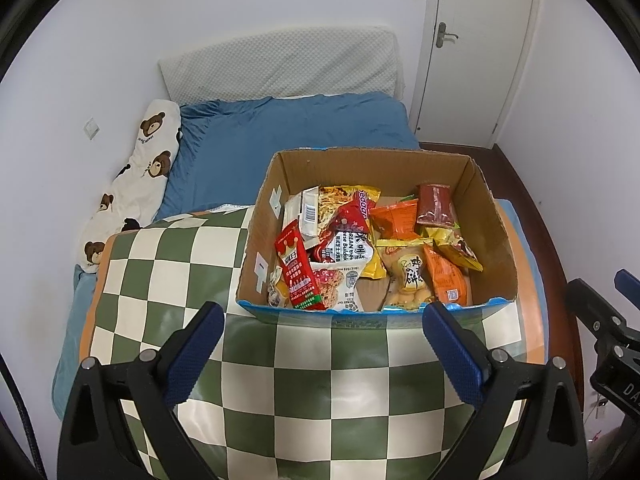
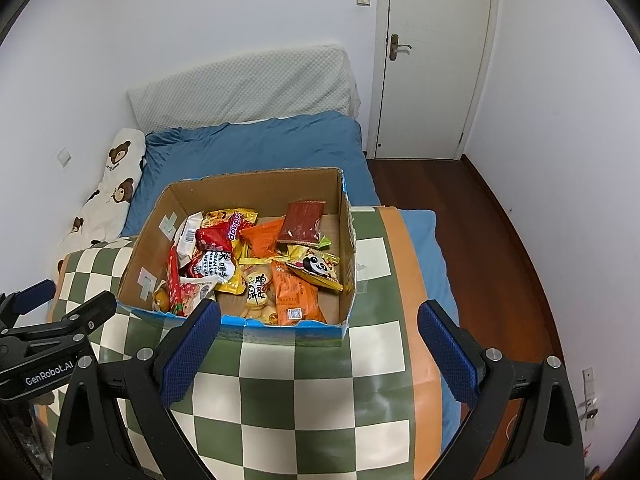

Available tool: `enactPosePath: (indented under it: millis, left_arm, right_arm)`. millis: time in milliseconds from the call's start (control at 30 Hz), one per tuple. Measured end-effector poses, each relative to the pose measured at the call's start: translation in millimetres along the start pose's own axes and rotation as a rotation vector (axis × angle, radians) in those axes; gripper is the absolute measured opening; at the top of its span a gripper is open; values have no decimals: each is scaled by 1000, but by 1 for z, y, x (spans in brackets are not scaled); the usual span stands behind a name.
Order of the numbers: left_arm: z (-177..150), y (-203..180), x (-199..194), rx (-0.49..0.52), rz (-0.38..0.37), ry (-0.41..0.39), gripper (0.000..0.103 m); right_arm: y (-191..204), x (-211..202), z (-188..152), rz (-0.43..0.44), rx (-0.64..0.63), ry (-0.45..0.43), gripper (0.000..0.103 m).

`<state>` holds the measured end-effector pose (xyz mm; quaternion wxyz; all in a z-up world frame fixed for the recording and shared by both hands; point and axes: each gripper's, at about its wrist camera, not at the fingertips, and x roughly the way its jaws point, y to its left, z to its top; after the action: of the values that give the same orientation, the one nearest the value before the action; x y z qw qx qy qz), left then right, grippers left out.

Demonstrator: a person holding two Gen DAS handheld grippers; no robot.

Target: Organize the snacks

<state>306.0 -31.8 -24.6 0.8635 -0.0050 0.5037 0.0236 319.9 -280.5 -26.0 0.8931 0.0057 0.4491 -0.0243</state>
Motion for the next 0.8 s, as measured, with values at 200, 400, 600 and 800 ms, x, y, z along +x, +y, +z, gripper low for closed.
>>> enactPosePath:
  millis: [200,400,600,800]
  left_arm:
    - [-3,0,1,3,1,3,102]
    - [-2,1,0,2,0,0,102]
    - [-2,1,-2,5,7,-6,102]
    - [-2,0,-5,7,8,-12,102]
  right_arm:
    - [-1,0,0,1,-2,1,101]
    - [0,-1,-2,5,-5,3,101]
    - [-1,-1,-2,5,0,1,101]
    - [-1,-2,-2,3,-5,3,101]
